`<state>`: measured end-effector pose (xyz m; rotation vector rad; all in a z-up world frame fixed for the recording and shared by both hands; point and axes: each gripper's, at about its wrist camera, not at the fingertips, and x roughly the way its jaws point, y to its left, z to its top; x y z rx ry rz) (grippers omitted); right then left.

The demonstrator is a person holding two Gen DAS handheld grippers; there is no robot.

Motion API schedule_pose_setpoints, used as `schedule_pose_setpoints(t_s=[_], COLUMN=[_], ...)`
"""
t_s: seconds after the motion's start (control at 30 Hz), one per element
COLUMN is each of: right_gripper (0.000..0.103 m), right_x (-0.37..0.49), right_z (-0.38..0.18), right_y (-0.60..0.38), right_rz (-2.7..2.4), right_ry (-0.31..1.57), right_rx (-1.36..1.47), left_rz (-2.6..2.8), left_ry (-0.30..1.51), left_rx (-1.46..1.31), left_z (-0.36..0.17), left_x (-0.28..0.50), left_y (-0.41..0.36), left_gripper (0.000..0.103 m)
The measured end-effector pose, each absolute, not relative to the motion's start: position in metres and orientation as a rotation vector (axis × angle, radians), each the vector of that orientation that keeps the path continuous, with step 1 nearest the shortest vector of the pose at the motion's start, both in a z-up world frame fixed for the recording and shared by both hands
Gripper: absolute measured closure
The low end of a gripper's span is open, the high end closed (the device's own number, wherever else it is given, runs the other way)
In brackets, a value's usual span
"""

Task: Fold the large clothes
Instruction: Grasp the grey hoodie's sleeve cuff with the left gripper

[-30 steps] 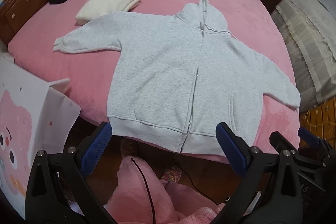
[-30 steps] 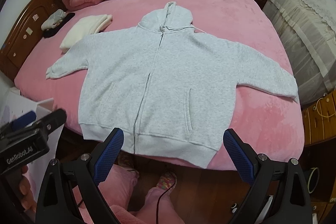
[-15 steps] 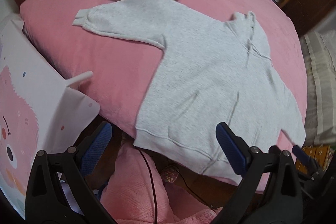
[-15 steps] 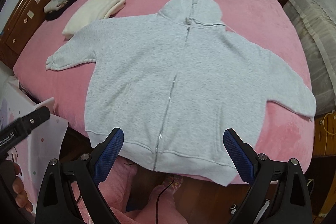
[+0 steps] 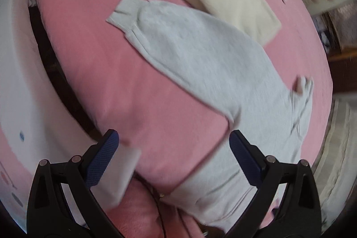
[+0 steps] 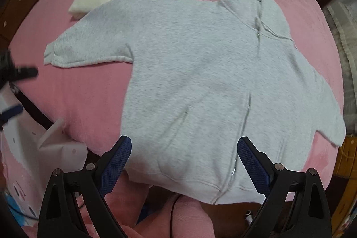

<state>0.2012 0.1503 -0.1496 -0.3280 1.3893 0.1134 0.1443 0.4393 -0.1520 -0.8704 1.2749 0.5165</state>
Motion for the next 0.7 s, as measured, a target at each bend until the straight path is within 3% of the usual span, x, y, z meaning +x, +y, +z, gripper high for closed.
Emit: schedule_pose_setpoints(t_s=[0.13,0.4,0.6,0.63,0.7], right_gripper=[0.006,0.006,0.006,0.006,0.006], right_x=[0.203,0.230,0.258,0.261,0.266], right_z=[-0.168,-0.218,-0.240,-0.242,-0.246], right_y=[0.192,0.258,0.255,0.249,0.238], right_rz=[0.124,0.280,0.282,0.299,0.326], right_ry=[1.375,1.369,1.315,1.314,1.305], right_rx=[-0.353,-0.236,-0.158,-0.140,-0.111], left_rz=[0.579,0.740,0.861,0.865,0.870], left_ry=[1.213,1.032,0.950,0.932,0.906], left_rx=[-1.019,-1.315,-1.313,-1.305,-1.273], left_z=[-0.191,-0.294,-0.336,-0.337,-0.339], left_x=[0.164,0.181,0.185,0.185,0.189], left_y=[0.494,0.569,0.583,0.584,0.585], left_gripper=[0.007,0.029,0.066,0.067,0.091])
